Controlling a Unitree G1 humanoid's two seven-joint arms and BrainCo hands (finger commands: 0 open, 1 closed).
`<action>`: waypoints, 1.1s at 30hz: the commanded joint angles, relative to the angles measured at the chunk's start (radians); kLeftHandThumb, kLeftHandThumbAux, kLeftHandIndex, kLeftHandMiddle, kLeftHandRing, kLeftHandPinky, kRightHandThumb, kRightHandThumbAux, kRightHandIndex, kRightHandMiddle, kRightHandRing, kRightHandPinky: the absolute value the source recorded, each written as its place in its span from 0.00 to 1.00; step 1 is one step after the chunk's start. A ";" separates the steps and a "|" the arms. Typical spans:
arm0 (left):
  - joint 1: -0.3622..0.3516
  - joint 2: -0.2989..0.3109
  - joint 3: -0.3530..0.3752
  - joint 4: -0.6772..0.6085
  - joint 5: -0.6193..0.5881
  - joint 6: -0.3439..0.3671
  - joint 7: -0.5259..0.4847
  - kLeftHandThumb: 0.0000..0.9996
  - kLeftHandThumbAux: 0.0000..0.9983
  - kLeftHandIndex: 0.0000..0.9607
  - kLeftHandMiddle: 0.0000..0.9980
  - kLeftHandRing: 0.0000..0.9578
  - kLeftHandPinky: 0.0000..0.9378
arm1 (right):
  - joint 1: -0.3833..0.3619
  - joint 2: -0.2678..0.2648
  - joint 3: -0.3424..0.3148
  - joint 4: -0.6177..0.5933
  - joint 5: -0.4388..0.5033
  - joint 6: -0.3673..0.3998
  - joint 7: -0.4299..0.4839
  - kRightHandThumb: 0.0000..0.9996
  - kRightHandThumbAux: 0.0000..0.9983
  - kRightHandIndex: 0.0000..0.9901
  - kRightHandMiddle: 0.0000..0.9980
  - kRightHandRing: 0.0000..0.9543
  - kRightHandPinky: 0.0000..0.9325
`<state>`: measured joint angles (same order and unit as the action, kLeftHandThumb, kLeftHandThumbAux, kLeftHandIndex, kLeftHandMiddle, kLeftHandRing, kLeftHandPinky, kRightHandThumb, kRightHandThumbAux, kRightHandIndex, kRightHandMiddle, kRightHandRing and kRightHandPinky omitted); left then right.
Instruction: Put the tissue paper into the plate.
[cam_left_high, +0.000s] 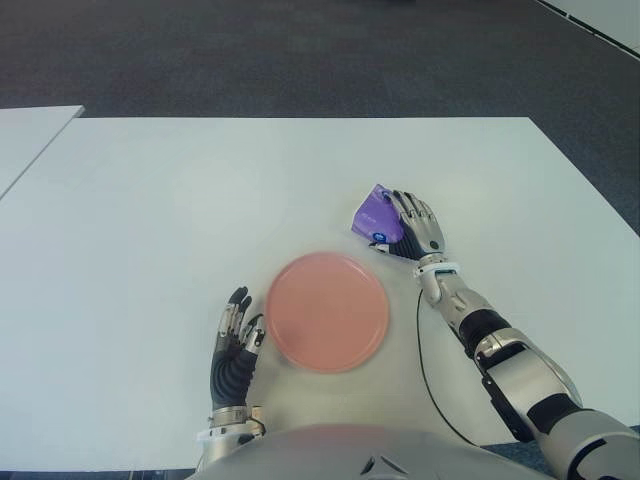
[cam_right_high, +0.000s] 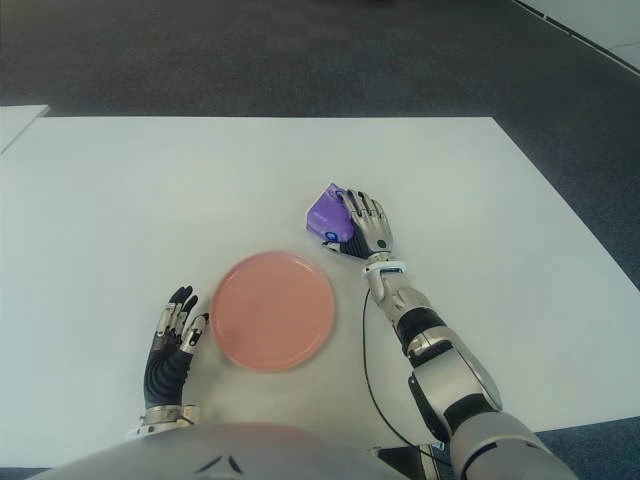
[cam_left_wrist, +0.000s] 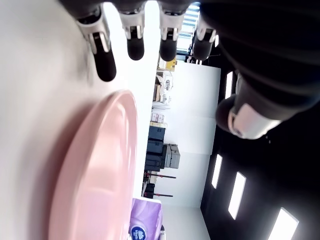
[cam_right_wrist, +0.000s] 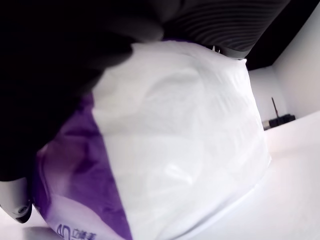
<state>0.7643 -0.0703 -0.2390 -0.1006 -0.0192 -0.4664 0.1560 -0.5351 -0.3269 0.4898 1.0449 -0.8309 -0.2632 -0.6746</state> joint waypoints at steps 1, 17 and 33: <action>0.034 -0.039 -0.029 -0.017 0.003 0.052 0.010 0.08 0.60 0.01 0.04 0.01 0.02 | 0.057 0.032 0.058 0.092 -0.014 -0.008 0.043 0.28 0.59 0.01 0.03 0.00 0.00; 0.052 -0.059 -0.052 -0.092 -0.031 0.123 0.016 0.08 0.59 0.02 0.06 0.02 0.01 | 0.050 0.074 0.141 0.208 -0.027 0.068 0.148 0.27 0.59 0.00 0.01 0.00 0.00; 0.081 -0.061 -0.071 -0.131 -0.003 0.118 0.035 0.07 0.59 0.02 0.06 0.03 0.02 | 0.061 0.111 0.178 0.250 -0.033 0.129 0.180 0.23 0.61 0.00 0.02 0.00 0.00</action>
<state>0.8409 -0.0637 -0.2568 -0.2095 -0.0314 -0.3844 0.1658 -0.6271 -0.2813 0.5776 1.1742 -0.8155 -0.2107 -0.6771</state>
